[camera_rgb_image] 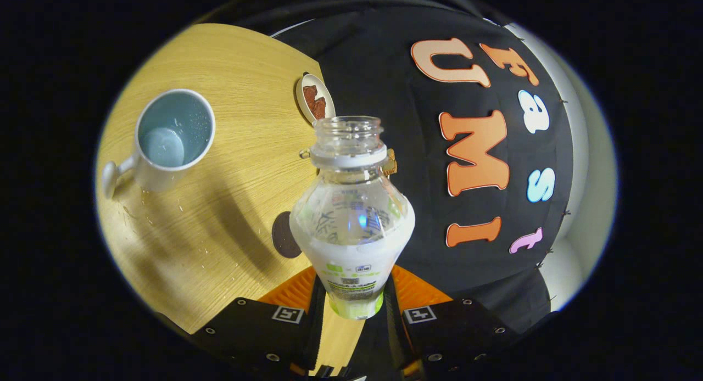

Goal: Take the bottle from table, then pour the juice into the cup, finally place the bottle on the coaster

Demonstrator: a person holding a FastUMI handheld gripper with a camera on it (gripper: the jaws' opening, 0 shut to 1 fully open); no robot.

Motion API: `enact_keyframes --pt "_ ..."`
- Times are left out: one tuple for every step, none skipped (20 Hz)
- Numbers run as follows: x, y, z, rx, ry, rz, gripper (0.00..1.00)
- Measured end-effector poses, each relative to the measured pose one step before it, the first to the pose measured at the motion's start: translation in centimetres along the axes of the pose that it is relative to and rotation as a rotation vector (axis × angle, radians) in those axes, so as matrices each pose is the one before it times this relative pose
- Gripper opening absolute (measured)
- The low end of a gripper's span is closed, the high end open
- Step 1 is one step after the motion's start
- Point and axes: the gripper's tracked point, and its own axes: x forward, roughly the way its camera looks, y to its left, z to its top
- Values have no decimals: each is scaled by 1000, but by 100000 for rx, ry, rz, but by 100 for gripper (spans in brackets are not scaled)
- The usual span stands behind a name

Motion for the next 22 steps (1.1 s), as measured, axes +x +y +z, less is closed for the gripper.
enact_keyframes --pt "-37 -97 155 -1966 -346 -326 52" --pt "263 -354 135 -1607 -537 -495 52" --pt "-77 -249 191 -1960 -634 -553 52" --pt "68 -101 236 -2202 -825 -909 52" --pt "5 -245 231 -2599 -769 -1032 52" --pt "-30 -117 174 -2360 -957 -495 52" --pt "31 -22 137 -1671 -584 -76 52" --pt "-116 80 263 -626 -745 306 52" --pt "-59 182 117 27 -307 709 52" --pt "-11 20 19 -354 -269 315 52" --pt "-31 -57 70 -1342 -262 -350 52" --pt "63 -72 84 -1825 -329 -180 52" --pt "-6 186 -6 -1337 411 844 52" --pt "72 356 22 -513 142 1199 52" --pt "-47 148 198 -461 -330 515 52" --pt "108 -119 168 -1074 -411 -183 52" --pt "-35 -98 189 -1404 -523 -613 52" --pt "78 -32 133 -1294 -436 -571 52" --pt "70 -10 125 -938 -266 -402 52" --pt "127 28 26 -767 -93 -33 52" --pt "43 61 84 -751 -80 -115 52" --pt "98 25 49 -884 -303 -135 52"
